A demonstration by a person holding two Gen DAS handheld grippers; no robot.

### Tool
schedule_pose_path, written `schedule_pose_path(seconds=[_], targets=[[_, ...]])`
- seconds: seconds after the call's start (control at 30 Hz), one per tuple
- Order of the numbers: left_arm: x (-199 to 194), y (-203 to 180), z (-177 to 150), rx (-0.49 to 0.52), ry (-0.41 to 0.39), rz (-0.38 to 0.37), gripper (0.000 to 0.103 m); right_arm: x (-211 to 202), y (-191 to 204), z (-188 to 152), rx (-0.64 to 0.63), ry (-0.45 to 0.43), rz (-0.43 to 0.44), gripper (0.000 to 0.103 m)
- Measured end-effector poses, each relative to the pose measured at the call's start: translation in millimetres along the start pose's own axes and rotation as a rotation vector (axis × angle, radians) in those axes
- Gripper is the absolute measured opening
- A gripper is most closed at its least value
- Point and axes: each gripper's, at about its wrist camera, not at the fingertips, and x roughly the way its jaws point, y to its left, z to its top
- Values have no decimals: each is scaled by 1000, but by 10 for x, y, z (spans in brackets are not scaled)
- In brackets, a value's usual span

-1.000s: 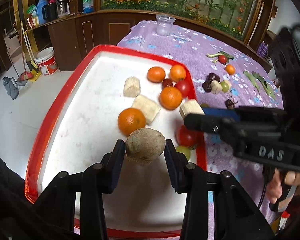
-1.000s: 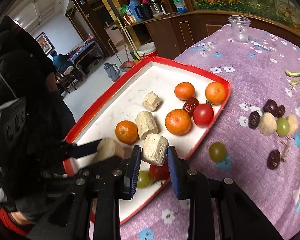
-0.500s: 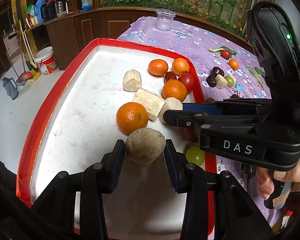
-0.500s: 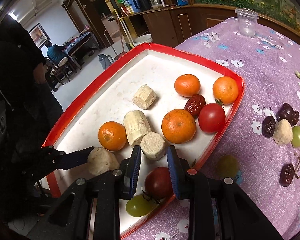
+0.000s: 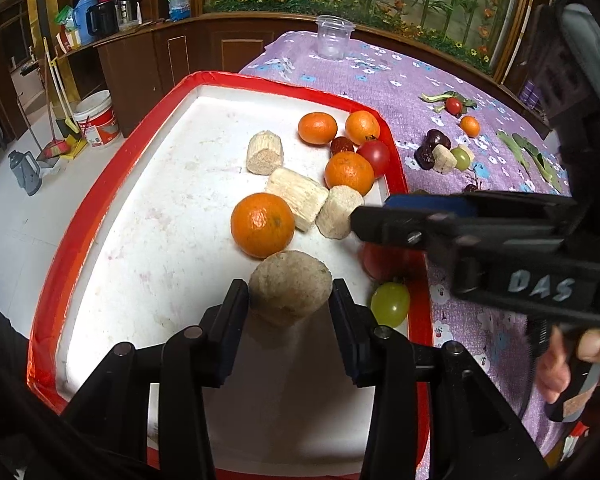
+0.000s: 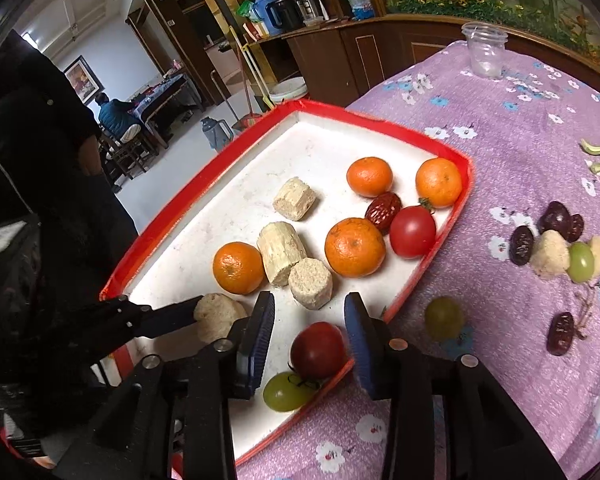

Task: Organize fruits
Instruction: 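Open the left gripper to drop the lump while the right gripper releases the cube, then move both open grippers back toward the remaining fruit pile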

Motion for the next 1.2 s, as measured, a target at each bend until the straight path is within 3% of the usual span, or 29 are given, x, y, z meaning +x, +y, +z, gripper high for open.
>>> schedule_pose_path(seconds=[0.17,0.6,1.2], targets=[[-58,-32,-13,-5,-16,17,54,-198,-30,-17,0,-29,0,41],[-260,-181,28,-4,-57,18,54,-571,-207,-72,23,-83,-16,46],[-288,-840,186,92,-86,-66,57,-1251,-1053,-288,134,-151,-140,50]])
